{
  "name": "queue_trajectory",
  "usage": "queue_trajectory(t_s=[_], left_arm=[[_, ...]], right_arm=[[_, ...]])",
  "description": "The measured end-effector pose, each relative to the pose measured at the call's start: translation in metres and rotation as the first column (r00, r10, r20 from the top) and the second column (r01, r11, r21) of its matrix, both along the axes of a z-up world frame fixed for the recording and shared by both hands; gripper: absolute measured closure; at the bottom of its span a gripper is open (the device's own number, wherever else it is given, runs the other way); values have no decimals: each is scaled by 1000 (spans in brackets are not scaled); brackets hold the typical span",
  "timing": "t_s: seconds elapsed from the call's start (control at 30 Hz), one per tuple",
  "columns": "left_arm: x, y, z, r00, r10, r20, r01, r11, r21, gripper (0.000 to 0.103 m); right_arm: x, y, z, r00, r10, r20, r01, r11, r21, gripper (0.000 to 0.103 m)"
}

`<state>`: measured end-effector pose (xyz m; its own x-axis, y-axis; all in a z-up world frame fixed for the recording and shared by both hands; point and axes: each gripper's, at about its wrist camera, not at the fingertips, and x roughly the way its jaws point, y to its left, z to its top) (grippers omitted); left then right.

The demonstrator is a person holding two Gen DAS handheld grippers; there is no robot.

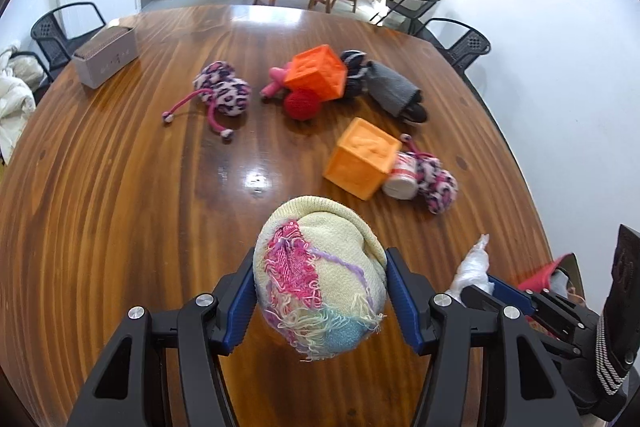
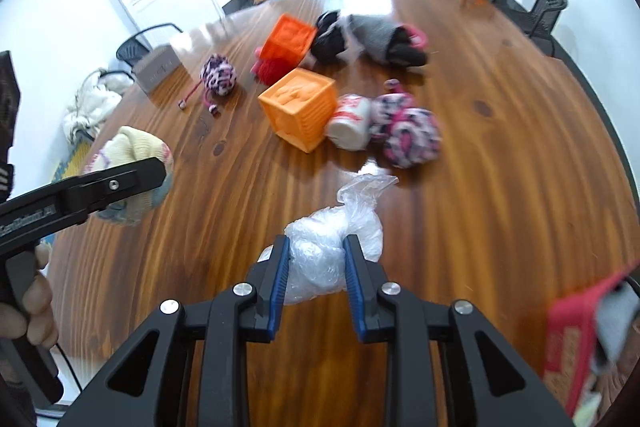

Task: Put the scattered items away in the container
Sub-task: 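Grasp the cream knit hat with the left gripper while the right grasps the white plastic bag, then carry the hat and bag to the red-rimmed box and release both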

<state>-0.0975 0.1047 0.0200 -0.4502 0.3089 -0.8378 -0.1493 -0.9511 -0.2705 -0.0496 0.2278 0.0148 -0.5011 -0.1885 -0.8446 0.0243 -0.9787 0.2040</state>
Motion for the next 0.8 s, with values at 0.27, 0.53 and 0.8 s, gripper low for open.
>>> queue_trajectory(t_s=[0.27, 0.53, 0.8], left_arm=[[36, 78, 18, 990, -142, -25, 142, 990, 18, 42], [91, 189, 30, 921, -386, -50, 387, 922, 18, 42], [147, 284, 32, 813, -579, -59, 581, 814, 19, 42]], right_arm=[[85, 77, 34, 987, -156, -45, 157, 988, 11, 73], [173, 178, 49, 918, -393, -60, 395, 918, 41, 73], [227, 251, 66, 846, -522, -108, 528, 848, 35, 73]])
